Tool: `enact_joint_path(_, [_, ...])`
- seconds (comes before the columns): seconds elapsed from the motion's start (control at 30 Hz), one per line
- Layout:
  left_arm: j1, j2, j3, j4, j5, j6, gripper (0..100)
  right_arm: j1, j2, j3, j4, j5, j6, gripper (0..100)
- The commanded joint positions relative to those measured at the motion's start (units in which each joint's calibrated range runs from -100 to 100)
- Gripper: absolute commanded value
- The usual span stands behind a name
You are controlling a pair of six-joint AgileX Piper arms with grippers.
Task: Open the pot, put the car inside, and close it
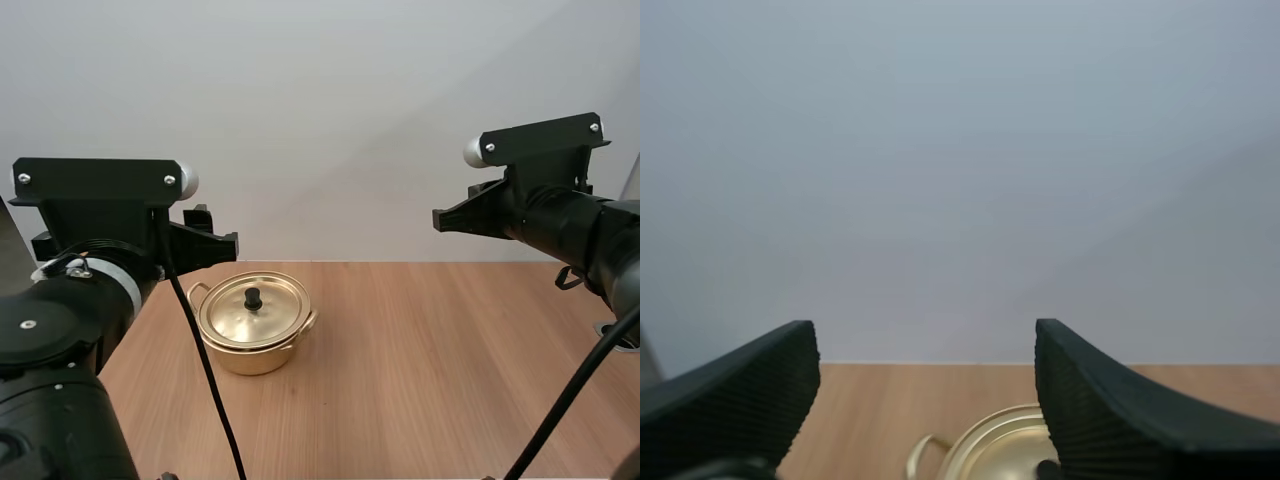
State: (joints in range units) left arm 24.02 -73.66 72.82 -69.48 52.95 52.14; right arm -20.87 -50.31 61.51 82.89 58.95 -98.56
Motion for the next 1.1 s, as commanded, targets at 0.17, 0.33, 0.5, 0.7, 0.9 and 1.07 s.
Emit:
enact_joint_path(0.17, [-4.06, -12.95, 0.55, 7.13, -8.18, -0.01, 100, -0.07, 0.05, 3.41, -0.9, 15.6, -0.28, 0])
enact_joint_path(0.33, [-11.48, -23.23, 6.16, 26.47, -9.57, -0.01, 100, -0.07, 0.05, 3.32, -1.66, 24.34, -0.39, 0])
enact_joint_path(0.5, [-17.83, -26.34, 13.16, 37.46, -9.74, -7.24, 100, -0.07, 0.05, 3.65, -1.66, 25.46, -0.2, 0])
enact_joint_path(0.7, [-21.01, -26.34, 22.78, 61.73, -47.9, -68.53, 100, -0.07, 0.87, 8.88, -1.08, 7.47, 0.53, 0])
enact_joint_path(0.9, [-21.08, -26.34, 27.18, 63.32, -52.95, -68.27, 100, -0.28, 2.05, 17.72, 3.19, -3.88, 0.53, 0])
enact_joint_path(1.07, [-21.41, -26.34, 27.18, 64.13, -37.15, -58.97, 100, 0.18, -2.1, 24.48, 3.48, 0.41, -1.44, 0])
